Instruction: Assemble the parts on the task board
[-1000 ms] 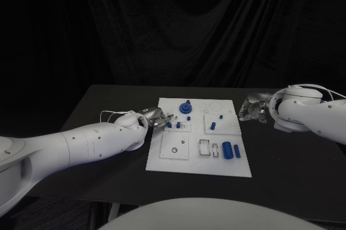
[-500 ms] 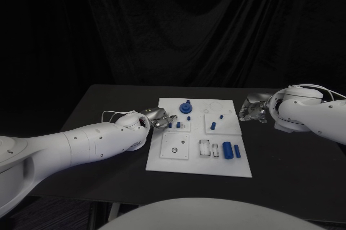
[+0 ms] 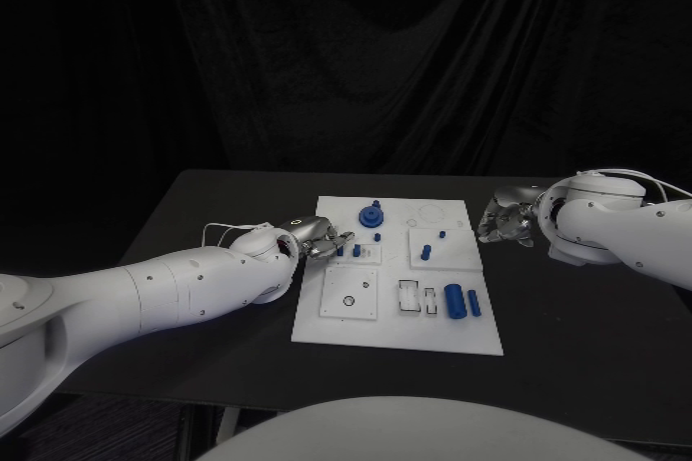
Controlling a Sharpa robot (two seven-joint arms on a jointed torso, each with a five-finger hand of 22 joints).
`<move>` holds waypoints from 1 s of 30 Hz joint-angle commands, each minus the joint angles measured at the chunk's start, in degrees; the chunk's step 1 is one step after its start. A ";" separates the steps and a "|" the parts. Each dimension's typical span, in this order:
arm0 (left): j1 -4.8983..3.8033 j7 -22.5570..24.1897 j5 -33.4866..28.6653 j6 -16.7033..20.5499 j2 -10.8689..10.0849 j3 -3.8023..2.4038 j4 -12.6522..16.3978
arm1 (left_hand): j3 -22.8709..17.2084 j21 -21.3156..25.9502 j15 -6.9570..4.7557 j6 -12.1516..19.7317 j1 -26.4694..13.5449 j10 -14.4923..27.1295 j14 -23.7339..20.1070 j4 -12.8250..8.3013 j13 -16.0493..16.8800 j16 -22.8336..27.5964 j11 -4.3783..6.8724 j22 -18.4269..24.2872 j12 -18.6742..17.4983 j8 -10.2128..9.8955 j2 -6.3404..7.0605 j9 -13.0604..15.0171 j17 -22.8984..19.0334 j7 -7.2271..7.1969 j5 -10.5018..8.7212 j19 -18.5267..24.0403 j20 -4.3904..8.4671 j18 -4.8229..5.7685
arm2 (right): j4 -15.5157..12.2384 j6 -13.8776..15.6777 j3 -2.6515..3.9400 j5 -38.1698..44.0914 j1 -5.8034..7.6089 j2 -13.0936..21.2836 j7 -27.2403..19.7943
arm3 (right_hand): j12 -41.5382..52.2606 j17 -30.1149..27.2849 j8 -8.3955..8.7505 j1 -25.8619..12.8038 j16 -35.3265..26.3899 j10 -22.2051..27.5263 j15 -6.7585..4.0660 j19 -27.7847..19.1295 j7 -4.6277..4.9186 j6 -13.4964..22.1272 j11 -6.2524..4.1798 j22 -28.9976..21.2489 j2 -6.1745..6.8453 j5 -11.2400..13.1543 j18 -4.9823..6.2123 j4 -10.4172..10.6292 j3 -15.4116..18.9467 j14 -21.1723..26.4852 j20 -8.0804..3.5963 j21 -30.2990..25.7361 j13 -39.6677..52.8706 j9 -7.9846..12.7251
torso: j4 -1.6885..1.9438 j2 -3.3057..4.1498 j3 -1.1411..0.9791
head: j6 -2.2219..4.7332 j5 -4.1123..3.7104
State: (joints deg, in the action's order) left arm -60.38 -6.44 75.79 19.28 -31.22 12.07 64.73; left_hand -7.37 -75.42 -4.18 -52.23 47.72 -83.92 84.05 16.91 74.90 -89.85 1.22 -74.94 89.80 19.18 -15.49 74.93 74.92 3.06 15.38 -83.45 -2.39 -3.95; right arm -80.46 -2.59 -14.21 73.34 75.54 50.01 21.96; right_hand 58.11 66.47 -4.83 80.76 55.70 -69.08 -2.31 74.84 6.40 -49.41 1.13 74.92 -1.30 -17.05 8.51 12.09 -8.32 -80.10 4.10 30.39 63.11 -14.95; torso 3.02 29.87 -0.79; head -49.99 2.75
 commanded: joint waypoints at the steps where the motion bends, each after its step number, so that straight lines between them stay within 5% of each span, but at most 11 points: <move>1: 0.20 -0.14 -0.20 0.79 0.04 0.02 0.19 | 0.02 -0.58 0.40 -0.45 0.76 -6.08 5.95 -0.12 15.10 -0.15 -0.21 -10.68 0.20 0.46 0.09 1.72 15.08 -0.21 0.29 -0.10 -0.21 0.62 | -0.09 -0.39 0.04 0.19 -0.13 0.10 0.94 | -0.29 -0.06 0.15 0.20 -0.33 0.34 -0.02 -0.36 -0.01 -0.42 -0.15 2.04 -0.17 -0.29 0.41 -0.07 -0.29 0.57 -0.12 -0.39 -0.08 0.07 | 0.00 -0.01 -0.01 | -0.01 0.00; 9: 0.25 -0.46 -0.20 2.69 -0.55 0.02 0.09 | 0.15 -0.73 0.28 -0.05 2.14 -6.08 5.95 -0.17 15.10 -0.15 -0.10 -10.70 0.20 1.03 1.22 1.73 15.08 -0.30 0.27 -0.19 -0.12 0.63 | -0.11 -0.38 0.04 0.19 -0.14 0.24 0.97 | -0.30 -0.06 0.16 0.28 -0.34 0.35 -0.01 -0.37 0.01 -0.44 -0.14 2.02 -0.23 -0.35 0.42 -0.14 -0.48 0.58 -0.12 -0.53 -0.07 0.09 | 0.00 -0.07 0.01 | -0.01 -0.02; 15: 0.26 4.94 -0.20 9.48 -1.67 0.02 0.79 | 1.51 -0.87 0.68 4.14 5.40 -6.08 5.95 -0.21 15.10 -0.15 -0.69 -10.71 0.20 0.50 5.02 1.68 15.08 0.44 -0.45 -0.21 -0.38 0.67 | -0.30 0.24 0.04 -0.32 -0.13 0.57 0.70 | -0.30 -0.06 0.16 0.28 -0.34 0.35 -0.01 -0.37 0.01 -0.44 -0.14 2.02 -0.23 -0.35 0.42 -0.14 -0.48 0.58 -0.12 -0.53 -0.07 0.09 | 0.02 -0.08 -0.02 | -0.01 -0.28; 21: 0.06 11.31 -0.20 15.61 -3.77 0.01 2.59 | 2.38 -1.19 1.01 5.69 6.67 -6.08 5.95 -0.14 15.10 -0.15 -1.04 -10.81 0.20 0.22 6.08 1.66 15.08 0.85 0.42 -0.31 -0.65 0.74 | -0.91 3.16 0.04 -0.73 -0.12 1.14 -0.57 | -0.20 0.07 0.02 0.40 -0.17 0.27 0.00 -0.29 0.08 -0.75 -0.10 2.07 -0.26 -0.49 0.40 -0.30 -0.84 0.51 -0.11 -0.45 0.04 0.06 | -0.04 -0.06 -0.01 | -0.01 -0.51; 26: -1.35 17.93 -0.20 17.75 -5.60 -0.01 4.14 | 3.28 -1.26 1.47 7.52 8.78 -6.08 5.95 -0.16 15.10 -0.15 -1.55 -10.83 0.20 -0.21 6.89 1.65 15.08 1.36 1.96 -0.13 -1.06 0.77 | -1.77 8.39 0.05 -0.84 -0.05 1.73 -2.96 | 0.68 0.72 -0.38 0.34 0.81 -0.38 0.02 0.12 0.18 -1.60 -0.03 2.33 -0.15 -0.81 0.26 -0.37 -1.26 0.09 -0.10 0.40 0.76 -0.06 | -0.05 -0.03 0.03 | -0.01 -0.48; 29: -3.12 21.79 -0.20 14.70 -6.13 -0.01 4.60 | 2.00 2.54 2.38 13.49 17.43 -4.67 5.95 -1.58 14.30 -0.15 -2.23 -9.77 -1.18 -2.37 8.93 1.51 15.08 2.59 3.00 2.84 -1.96 0.04 | -2.46 12.67 0.05 -0.86 0.12 2.21 -5.19 | 1.29 1.09 -0.72 0.01 1.39 -0.88 0.04 0.57 0.22 -2.37 0.02 2.62 0.06 -0.90 0.13 -0.20 -1.42 -0.24 -0.10 1.31 1.23 -0.15 | -0.14 -0.03 0.05 | -0.01 -0.31; 30: -4.10 23.43 -0.20 11.73 -6.24 0.00 4.64 | 0.30 4.76 3.00 17.96 24.14 1.04 4.58 -3.24 11.52 1.04 -2.78 -9.25 -6.41 -4.27 9.56 1.65 13.90 2.82 1.91 5.35 -2.27 -0.46 | -2.82 14.73 0.05 -0.87 0.28 2.44 -6.33 | 1.78 1.48 -1.05 -0.26 1.99 -1.27 0.05 0.93 0.19 -3.16 0.07 2.85 0.27 -0.95 0.03 -0.02 -1.53 -0.54 -0.10 1.98 1.60 -0.26 | -0.17 -0.04 0.04 | -0.01 -0.30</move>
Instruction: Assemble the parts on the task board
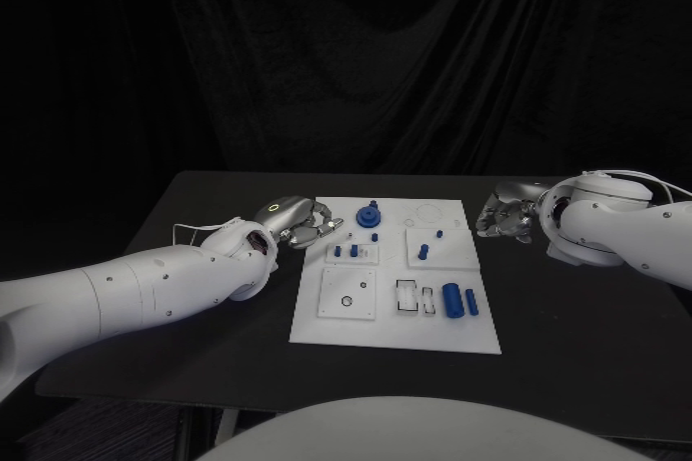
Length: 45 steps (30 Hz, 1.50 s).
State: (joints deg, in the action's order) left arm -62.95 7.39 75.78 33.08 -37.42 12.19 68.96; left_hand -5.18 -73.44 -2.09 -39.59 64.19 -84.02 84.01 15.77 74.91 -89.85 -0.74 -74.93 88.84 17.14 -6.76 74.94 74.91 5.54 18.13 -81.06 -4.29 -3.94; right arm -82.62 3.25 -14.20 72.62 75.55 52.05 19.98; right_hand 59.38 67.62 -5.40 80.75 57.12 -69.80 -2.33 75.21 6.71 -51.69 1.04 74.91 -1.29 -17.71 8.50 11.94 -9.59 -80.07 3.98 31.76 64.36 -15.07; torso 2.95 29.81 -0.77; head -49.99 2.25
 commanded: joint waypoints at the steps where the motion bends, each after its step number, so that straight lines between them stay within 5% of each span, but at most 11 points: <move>1: -2.28 10.67 -0.19 -4.41 -0.01 -0.12 0.28 | -2.00 2.89 1.02 5.82 8.62 1.73 4.29 -2.10 11.26 1.31 -0.75 -9.25 -5.97 -2.34 1.04 1.64 13.66 0.36 -0.95 3.27 -0.66 -0.41 | -0.90 10.25 0.05 -0.15 0.44 0.54 -5.15 | 0.77 0.49 -0.69 -0.40 0.81 -0.74 0.09 0.72 -0.15 -1.35 0.19 2.97 0.42 -0.35 -0.01 0.24 -0.29 -0.69 0.04 0.88 0.55 -0.20 | -0.09 0.02 0.01 | -0.01 0.20; 4: -3.87 12.49 -0.19 -9.42 0.34 -0.11 -0.38 | -5.23 9.61 2.11 8.92 15.86 12.88 -4.41 -3.98 6.63 8.04 -1.60 -7.44 -15.55 -5.35 1.65 1.12 7.82 0.22 -2.39 9.72 -1.60 -1.60 | -1.51 13.39 0.05 -0.15 0.98 0.84 -7.02 | 1.35 0.93 -1.08 -0.64 1.48 -1.16 0.13 1.18 -0.26 -2.33 0.29 3.32 0.71 -0.45 -0.18 0.49 -0.39 -0.99 0.06 1.98 1.02 -0.32 | -0.15 0.03 -0.05 | -0.01 0.16; 8: -5.14 14.41 -0.19 -15.14 1.67 -0.11 -2.64 | -8.84 15.32 3.32 10.51 19.87 26.88 -17.61 -5.28 0.38 19.13 -2.96 -5.93 -28.50 -7.91 2.76 0.80 -0.96 0.40 -4.59 15.17 -2.60 -2.53 | -2.56 16.47 0.05 -0.16 1.70 1.31 -8.91 | 2.00 1.65 -1.38 -0.60 2.61 -1.67 0.12 1.81 -0.40 -3.15 0.33 3.75 0.98 -0.73 -0.37 0.58 -0.60 -1.53 0.04 3.44 1.51 -0.41 | -0.21 0.16 -0.06 | -0.01 0.18; 10: -5.41 14.62 -0.18 -17.28 2.44 -0.12 -3.75 | -10.83 15.08 3.62 11.20 21.16 42.64 -17.92 -5.65 -8.84 19.72 -3.39 -6.08 -45.64 -9.05 3.42 0.62 -1.66 0.31 -5.38 15.48 -2.92 -2.50 | -2.99 17.21 0.05 -0.16 1.86 1.56 -9.39 | 2.00 1.71 -1.43 -0.48 2.69 -1.66 0.11 1.91 -0.44 -3.34 0.32 3.82 1.10 -0.95 -0.38 0.55 -0.72 -1.59 0.03 3.53 1.52 -0.41 | -0.14 0.20 -0.02 | -0.01 0.11; 13: -5.69 14.65 -0.18 -20.50 3.98 -0.12 -5.72 | -13.55 16.75 4.82 12.42 23.02 49.59 -22.04 -7.05 -17.81 22.46 -5.27 -5.68 -56.63 -11.33 4.82 0.32 -4.41 -0.40 -8.14 18.58 -3.90 -2.68 | -3.61 17.74 0.05 -0.16 2.02 2.00 -9.84 | 1.94 1.62 -1.54 -0.14 2.56 -1.56 0.08 2.03 -0.52 -3.80 0.29 3.92 1.41 -1.88 -0.37 0.43 -1.10 -1.58 0.01 3.45 1.50 -0.43 | -0.02 0.31 0.04 | -0.01 -0.02; 18: -5.87 14.60 -0.12 -23.43 7.38 -0.12 -9.28 | -14.80 11.61 4.47 11.77 25.91 55.82 -17.27 -11.11 -23.14 18.67 -5.34 -6.72 -62.22 -13.43 6.77 -2.15 -2.49 -3.32 -11.07 15.09 -3.77 -2.37 | -4.47 16.91 0.05 -0.16 2.15 2.96 -9.45 | 1.74 1.52 -1.55 -0.10 2.40 -1.42 0.09 1.98 -0.52 -3.88 0.31 3.89 1.50 -2.03 -0.33 0.42 -1.15 -1.53 0.01 3.18 1.34 -0.43 | -0.15 0.40 0.08 | -0.01 -0.33; 26: -5.74 14.22 9.57 -23.29 11.82 -0.13 -12.72 | -13.24 5.13 3.83 7.06 25.87 58.25 -18.77 -13.46 -24.70 20.60 -3.97 -8.01 -60.63 -13.59 8.02 -9.26 -7.68 -7.11 -14.74 10.69 -3.42 -1.38 | -5.32 15.12 0.04 -0.15 2.19 4.24 -8.43 | 2.56 2.62 -1.44 0.20 4.07 -2.09 0.00 2.79 -0.52 -3.96 0.23 4.55 1.82 -2.57 -0.69 0.32 -1.53 -2.18 -0.06 5.77 1.99 -0.37 | -0.44 0.98 0.32 | -0.01 -0.59; 28: -5.68 14.15 11.06 -22.60 12.61 -0.13 -13.23 | -12.79 3.51 3.68 5.95 25.20 58.10 -17.45 -13.18 -25.08 19.33 -3.82 -8.46 -60.26 -13.75 8.18 -11.46 -7.25 -7.25 -14.70 9.20 -3.35 -1.03 | -5.79 15.04 0.04 -0.15 2.20 4.82 -8.22 | 2.84 3.20 -1.37 0.19 4.97 -2.40 -0.07 3.32 -0.54 -3.96 0.19 4.93 2.00 -2.69 -0.90 0.36 -1.65 -2.58 -0.12 7.33 2.18 -0.33 | -0.56 1.33 0.47 | -0.01 -0.36; 31: -5.61 13.73 12.56 -21.43 13.72 -0.13 -13.98 | -11.88 0.31 3.68 4.13 24.05 57.49 -15.64 -12.85 -26.65 16.79 -3.71 -9.35 -59.42 -13.65 8.56 -18.89 -7.55 -7.26 -14.48 6.23 -3.22 -0.34 | -6.63 14.99 0.04 -0.15 2.21 5.94 -7.84 | 3.06 3.44 -1.32 0.15 5.35 -2.64 -0.12 3.61 -0.55 -3.98 0.15 5.13 2.11 -2.74 -1.00 0.42 -1.72 -2.79 -0.17 8.10 2.34 -0.31 | -0.65 1.73 0.60 | -0.01 -0.07; 40: -5.54 12.13 13.81 -20.51 15.19 -0.14 -14.78 | -10.89 -0.70 3.99 3.92 22.89 57.73 -15.10 -12.37 -28.23 15.73 -4.09 -9.62 -59.34 -13.65 8.56 -23.53 -8.43 -7.13 -14.18 5.20 -3.37 -0.12 | -7.18 14.10 0.03 -0.15 2.23 7.28 -6.74 | 2.78 3.43 -1.29 0.08 5.36 -2.51 -0.14 3.73 -0.55 -3.99 0.13 5.21 2.20 -2.77 -1.03 0.49 -1.74 -2.86 -0.20 8.34 2.09 -0.29 | -1.46 2.88 1.10 | -0.01 0.71; 45: -5.53 11.76 13.93 -20.86 15.90 -0.14 -15.34 | -10.73 -0.88 4.11 3.39 22.30 57.30 -15.06 -12.01 -29.34 15.25 -4.22 -9.68 -59.30 -13.57 8.07 -26.08 -8.91 -6.86 -13.64 5.01 -3.47 -0.09 | -7.19 13.39 0.03 -0.15 2.23 7.24 -6.24 | 2.57 3.30 -1.24 0.04 5.18 -2.40 -0.15 3.71 -0.54 -3.93 0.11 5.17 2.25 -2.78 -0.99 0.53 -1.75 -2.83 -0.21 8.11 1.91 -0.27 | -1.65 3.41 1.11 | -0.01 1.02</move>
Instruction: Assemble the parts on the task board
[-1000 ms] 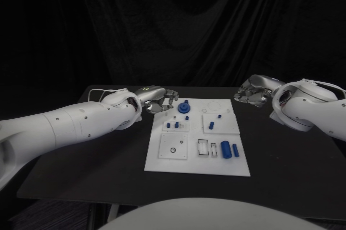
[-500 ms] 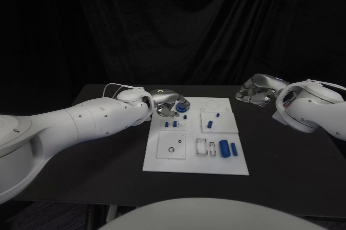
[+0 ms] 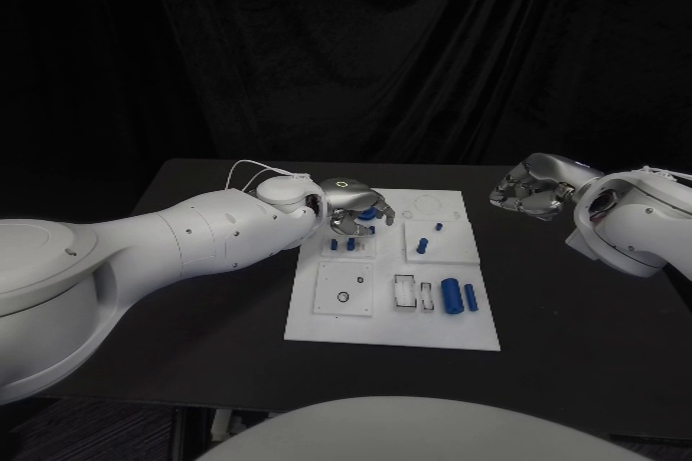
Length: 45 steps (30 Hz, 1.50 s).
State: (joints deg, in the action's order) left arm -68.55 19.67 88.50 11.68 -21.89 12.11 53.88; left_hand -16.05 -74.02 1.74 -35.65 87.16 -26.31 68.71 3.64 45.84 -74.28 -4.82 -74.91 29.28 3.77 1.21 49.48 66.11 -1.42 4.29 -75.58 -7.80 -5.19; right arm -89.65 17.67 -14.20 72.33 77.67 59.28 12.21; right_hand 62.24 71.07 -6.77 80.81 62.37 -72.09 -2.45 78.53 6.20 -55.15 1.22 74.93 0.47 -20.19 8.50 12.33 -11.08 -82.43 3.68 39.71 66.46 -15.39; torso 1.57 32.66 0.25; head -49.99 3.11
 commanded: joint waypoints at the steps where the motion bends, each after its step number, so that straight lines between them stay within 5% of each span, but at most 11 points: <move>1: 0.07 -0.57 1.22 0.54 0.52 -0.07 -0.42 | 0.14 -0.29 0.28 -0.74 -0.69 -0.54 0.22 0.12 -0.44 -0.37 -0.13 -9.69 0.29 -0.16 0.05 -0.96 -0.19 0.14 0.26 -0.45 0.03 1.15 | -0.14 -1.16 0.04 0.14 0.11 -0.02 1.62 | -0.34 -0.16 0.16 -0.03 -0.10 -0.09 -0.05 0.41 -0.02 -0.43 -0.09 5.16 0.52 -0.30 -1.00 0.16 -0.27 -0.48 0.08 0.18 -0.22 0.07 | -0.30 0.69 0.07 | -0.01 0.18; 19: 0.22 -2.54 1.27 -0.89 2.69 -0.07 -3.97 | -1.20 -0.60 0.12 -3.51 -0.46 -2.86 -0.15 -0.12 -3.43 -1.13 0.07 -9.77 -0.19 -0.17 -0.51 -6.10 -1.61 0.48 1.14 -0.73 0.01 1.18 | 0.60 -3.80 0.03 0.14 0.10 -0.81 3.33 | -0.96 -0.59 0.45 -0.07 -0.73 0.28 -0.10 0.29 0.02 -0.03 -0.18 5.02 0.59 -0.40 -0.88 0.29 -0.47 -0.30 0.03 -0.59 -0.70 0.20 | -1.06 1.36 -0.03 | -0.01 0.66; 45: 1.05 -3.73 1.27 -1.41 2.93 -0.07 -5.64 | -2.12 -2.30 -0.18 -8.51 -0.86 -7.63 0.78 -0.25 -5.61 -2.59 0.51 -10.33 0.14 0.52 -0.79 -8.76 -1.84 2.24 1.32 -2.21 0.13 1.58 | 1.31 -5.78 0.03 0.14 0.08 -1.55 4.48 | -1.60 -1.04 0.67 -0.05 -1.44 0.70 -0.11 0.03 0.06 0.26 -0.22 4.82 0.56 -0.50 -0.74 0.38 -0.70 -0.03 0.00 -1.64 -1.18 0.29 | -1.05 1.29 -0.11 | -0.01 0.01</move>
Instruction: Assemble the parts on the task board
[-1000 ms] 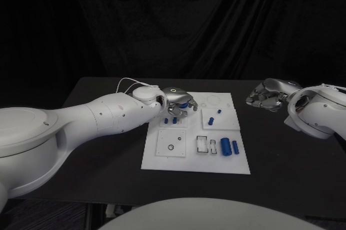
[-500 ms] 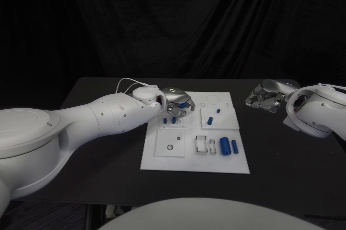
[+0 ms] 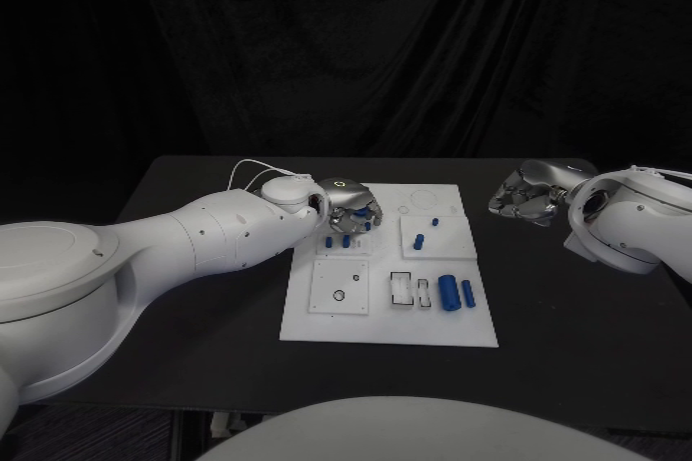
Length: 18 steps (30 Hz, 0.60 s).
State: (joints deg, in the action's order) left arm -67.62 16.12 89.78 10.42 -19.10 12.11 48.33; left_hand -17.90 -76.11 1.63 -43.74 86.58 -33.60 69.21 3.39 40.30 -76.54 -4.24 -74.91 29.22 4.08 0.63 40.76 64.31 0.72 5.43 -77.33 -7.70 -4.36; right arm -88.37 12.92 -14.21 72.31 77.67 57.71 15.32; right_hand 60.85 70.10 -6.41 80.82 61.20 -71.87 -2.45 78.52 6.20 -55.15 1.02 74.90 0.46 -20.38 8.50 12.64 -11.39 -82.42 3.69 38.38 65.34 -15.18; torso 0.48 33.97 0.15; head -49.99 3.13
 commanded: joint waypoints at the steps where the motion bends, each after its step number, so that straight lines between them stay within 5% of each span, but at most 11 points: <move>1: 0.14 -0.21 -0.01 -0.04 0.15 -0.07 -0.14 | -0.30 -0.19 -0.10 -0.50 -0.30 -0.46 0.32 0.01 -0.13 -0.37 -0.05 -10.33 0.17 0.20 -0.24 -0.09 -0.02 0.12 0.20 -0.47 0.04 0.75 | 0.02 -1.09 0.04 0.16 0.07 0.03 1.43 | -0.35 -0.16 0.32 -0.06 -0.40 0.57 -0.12 0.01 0.06 0.28 -0.02 4.82 0.57 -0.31 -0.73 0.08 -0.41 0.00 0.00 -0.41 -0.17 0.10 | 0.03 -0.02 -0.02 | -0.01 -0.02; 12: 0.51 -0.14 -0.01 0.92 0.35 -0.07 -0.46 | -1.38 -0.94 -0.61 -3.28 -0.03 -4.03 0.81 0.12 -1.14 -0.91 0.61 -10.53 0.46 0.56 -2.34 -0.68 -0.28 0.54 -0.39 -1.08 0.29 0.90 | 0.08 -1.67 0.04 0.16 0.06 -0.17 1.89 | -0.63 -0.34 0.37 -0.05 -0.69 0.76 -0.11 -0.10 0.07 0.33 -0.02 4.75 0.55 -0.33 -0.68 0.11 -0.51 0.13 0.00 -0.79 -0.37 0.12 | 0.06 -0.03 0.01 | -0.01 0.07; 18: 0.72 -0.01 -0.01 0.71 0.31 -0.07 -0.44 | -1.28 -1.08 -0.85 -3.80 -0.10 -5.02 0.48 0.05 -1.35 -0.73 0.88 -10.57 0.57 0.52 -2.45 -0.85 -0.95 0.52 -0.47 -1.18 0.38 0.93 | 0.15 -2.05 0.04 0.16 0.06 -0.30 2.19 | -0.70 -0.43 0.38 -0.04 -0.82 0.81 -0.11 -0.16 0.07 0.33 -0.02 4.71 0.53 -0.34 -0.65 0.12 -0.55 0.18 0.00 -1.00 -0.43 0.13 | 0.08 -0.03 0.01 | -0.01 0.09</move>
State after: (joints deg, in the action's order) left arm -67.01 15.68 89.80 10.66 -18.90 12.10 47.82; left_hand -19.09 -76.98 1.02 -47.20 86.74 -38.39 69.84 3.48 39.03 -77.20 -3.39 -74.94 29.68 4.44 -1.34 39.96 63.47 1.34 5.23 -78.15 -7.28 -4.37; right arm -88.25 11.72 -14.21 72.31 77.67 57.42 16.21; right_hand 60.35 69.70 -6.31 80.82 60.71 -71.43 -2.45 78.52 6.20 -55.15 1.04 74.94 0.46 -20.38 8.51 12.80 -11.55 -82.42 3.69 37.71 64.96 -15.14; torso 0.54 33.94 0.14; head -49.99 3.24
